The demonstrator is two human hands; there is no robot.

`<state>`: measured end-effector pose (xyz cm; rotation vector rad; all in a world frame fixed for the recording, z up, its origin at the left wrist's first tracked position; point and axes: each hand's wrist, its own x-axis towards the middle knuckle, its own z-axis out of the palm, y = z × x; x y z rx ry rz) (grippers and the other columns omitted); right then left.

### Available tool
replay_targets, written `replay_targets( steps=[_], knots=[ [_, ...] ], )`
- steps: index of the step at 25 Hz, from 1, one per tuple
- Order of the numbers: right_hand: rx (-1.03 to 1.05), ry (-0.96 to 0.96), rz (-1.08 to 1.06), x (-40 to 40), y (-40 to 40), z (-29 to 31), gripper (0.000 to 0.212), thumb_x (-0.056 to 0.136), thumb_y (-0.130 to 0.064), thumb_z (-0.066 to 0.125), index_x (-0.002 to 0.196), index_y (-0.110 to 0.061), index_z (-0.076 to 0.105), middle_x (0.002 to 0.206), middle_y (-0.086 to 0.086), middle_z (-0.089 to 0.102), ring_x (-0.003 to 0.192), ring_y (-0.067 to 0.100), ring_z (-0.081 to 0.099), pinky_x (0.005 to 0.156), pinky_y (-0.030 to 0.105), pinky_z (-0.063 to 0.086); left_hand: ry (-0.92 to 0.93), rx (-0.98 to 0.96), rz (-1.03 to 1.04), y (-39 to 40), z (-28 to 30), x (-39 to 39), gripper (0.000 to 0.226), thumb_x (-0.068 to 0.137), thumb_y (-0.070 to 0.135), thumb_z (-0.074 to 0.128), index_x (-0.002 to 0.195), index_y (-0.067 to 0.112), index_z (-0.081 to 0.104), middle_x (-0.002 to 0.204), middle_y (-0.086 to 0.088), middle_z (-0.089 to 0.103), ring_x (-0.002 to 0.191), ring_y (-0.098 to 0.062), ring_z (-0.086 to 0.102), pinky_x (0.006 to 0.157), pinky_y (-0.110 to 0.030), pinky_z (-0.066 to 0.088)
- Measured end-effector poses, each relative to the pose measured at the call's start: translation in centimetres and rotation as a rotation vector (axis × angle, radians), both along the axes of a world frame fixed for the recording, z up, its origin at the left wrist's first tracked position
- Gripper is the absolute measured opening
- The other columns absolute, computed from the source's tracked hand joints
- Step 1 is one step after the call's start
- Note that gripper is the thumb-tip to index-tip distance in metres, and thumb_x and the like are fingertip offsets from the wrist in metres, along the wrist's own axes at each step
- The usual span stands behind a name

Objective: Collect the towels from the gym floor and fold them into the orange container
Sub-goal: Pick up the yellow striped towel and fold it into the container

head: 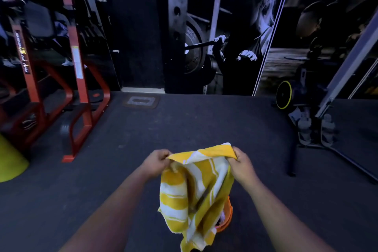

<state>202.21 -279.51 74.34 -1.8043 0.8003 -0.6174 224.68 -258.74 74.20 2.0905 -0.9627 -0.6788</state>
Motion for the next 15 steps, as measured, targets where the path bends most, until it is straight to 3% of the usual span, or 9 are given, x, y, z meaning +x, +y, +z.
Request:
replay_targets(
  steps=[2,4,6,8,10,12,13,15],
  knots=[
    [-0.022,-0.001,-0.038,-0.5,-0.9,-0.2,0.032,0.082,0.007,0.057,0.091,-0.021,0.069,0.092,0.000,0.071,0.090,0.020,0.067,0.076,0.035,0.050,0.112,-0.176,0.099,-0.8,0.9,-0.4,0.024,0.097,0.024,0.064,0.080,0.008,0.062,0.073,0.000,0.060,0.068,-0.012,0.055,0.067,-0.036,0.046],
    [0.007,-0.017,0.102,-0.4,-0.3,1.0,0.041,0.083,0.006,0.063,0.107,-0.026,0.065,0.094,-0.006,0.070,0.089,0.013,0.065,0.075,0.023,0.049,0.025,-0.216,0.072,-2.5,2.1,-1.8,0.048,0.094,0.048,0.062,0.073,0.006,0.053,0.065,0.003,0.048,0.061,-0.009,0.047,0.061,-0.033,0.039],
    [0.034,0.060,0.326,0.7,1.0,2.4,0.045,0.085,-0.007,0.077,0.117,-0.033,0.057,0.076,-0.015,0.066,0.071,-0.002,0.060,0.064,0.013,0.044,-0.122,-0.195,0.065,-4.2,3.3,-3.1,0.057,0.090,0.061,0.062,0.064,0.013,0.044,0.058,0.006,0.040,0.054,-0.009,0.040,0.055,-0.033,0.032],
    [-0.131,0.172,0.407,1.6,1.0,2.5,0.027,0.084,-0.025,0.081,0.094,-0.040,0.061,0.063,-0.022,0.059,0.061,-0.008,0.056,0.059,0.018,0.042,-0.300,-0.111,0.075,-4.7,4.1,-3.3,0.058,0.087,0.065,0.064,0.062,0.017,0.045,0.054,0.006,0.044,0.053,-0.012,0.044,0.054,-0.036,0.034],
    [-0.301,0.197,0.325,1.4,-0.6,1.9,0.023,0.085,-0.030,0.074,0.068,-0.037,0.060,0.062,-0.019,0.060,0.060,-0.003,0.055,0.059,0.030,0.042,-0.504,0.084,-0.005,-3.8,3.8,-2.4,0.047,0.083,0.067,0.067,0.075,0.021,0.060,0.069,0.003,0.062,0.068,-0.015,0.059,0.061,-0.035,0.045],
    [-0.361,0.130,0.209,0.8,-2.3,1.5,0.013,0.084,-0.027,0.065,0.073,-0.034,0.064,0.074,-0.011,0.065,0.072,0.003,0.060,0.066,0.033,0.045,-0.676,0.390,-0.154,-2.0,2.0,-1.0,0.037,0.085,0.061,0.065,0.096,0.026,0.066,0.097,0.003,0.071,0.094,-0.021,0.066,0.073,-0.035,0.050],
    [-0.372,0.073,0.152,0.3,-2.9,1.6,0.008,0.082,-0.026,0.061,0.076,-0.028,0.065,0.077,-0.006,0.064,0.074,0.005,0.060,0.069,0.031,0.046,-0.687,0.474,-0.163,-0.9,0.8,-0.2,0.032,0.088,0.057,0.062,0.099,0.027,0.066,0.103,0.002,0.071,0.100,-0.023,0.066,0.076,-0.035,0.051],
    [-0.269,0.007,-0.019,-0.5,-4.0,1.7,0.015,0.081,-0.027,0.055,0.077,-0.014,0.061,0.074,0.004,0.062,0.072,0.015,0.059,0.068,0.034,0.045,-0.513,0.416,0.020,1.6,-1.2,1.5,0.025,0.093,0.048,0.061,0.085,0.024,0.064,0.091,0.001,0.070,0.092,-0.025,0.068,0.073,-0.035,0.051]
  ],
)
